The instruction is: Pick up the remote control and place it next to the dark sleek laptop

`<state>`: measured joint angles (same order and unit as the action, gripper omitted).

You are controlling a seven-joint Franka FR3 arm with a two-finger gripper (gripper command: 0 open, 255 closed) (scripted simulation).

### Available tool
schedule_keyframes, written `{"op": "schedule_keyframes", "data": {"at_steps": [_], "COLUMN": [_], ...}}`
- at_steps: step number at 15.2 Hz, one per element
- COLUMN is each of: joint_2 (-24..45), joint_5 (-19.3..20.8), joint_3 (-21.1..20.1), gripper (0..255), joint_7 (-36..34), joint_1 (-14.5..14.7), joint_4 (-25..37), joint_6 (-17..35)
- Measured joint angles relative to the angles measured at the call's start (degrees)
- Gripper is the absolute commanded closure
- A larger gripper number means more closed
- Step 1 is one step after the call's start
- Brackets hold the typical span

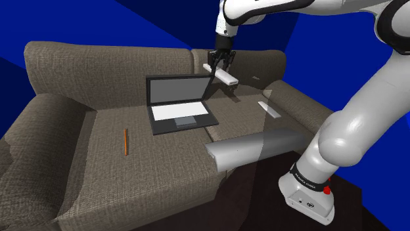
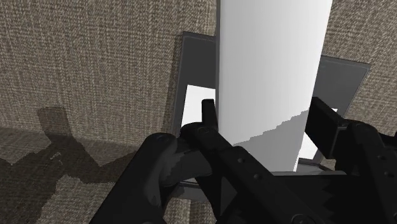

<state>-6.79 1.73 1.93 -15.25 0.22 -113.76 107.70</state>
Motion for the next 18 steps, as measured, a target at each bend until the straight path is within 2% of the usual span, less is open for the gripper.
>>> {"op": "schedule_keyframes", "data": {"at_steps": [7, 13, 18], "joint_2": [4.6, 10.9, 17.9], "joint_5": [-0.3, 0.4, 1.7], "joint_3": [-4.9, -8.7, -11.1], "gripper": [255, 255, 255], "joint_7": [-8.9, -16.8, -22.6], "joint_1": [4.1, 8.0, 11.4], "joint_4": [5.3, 13.1, 22.3], "joint_6": [-0.9, -2.7, -5.2]}}
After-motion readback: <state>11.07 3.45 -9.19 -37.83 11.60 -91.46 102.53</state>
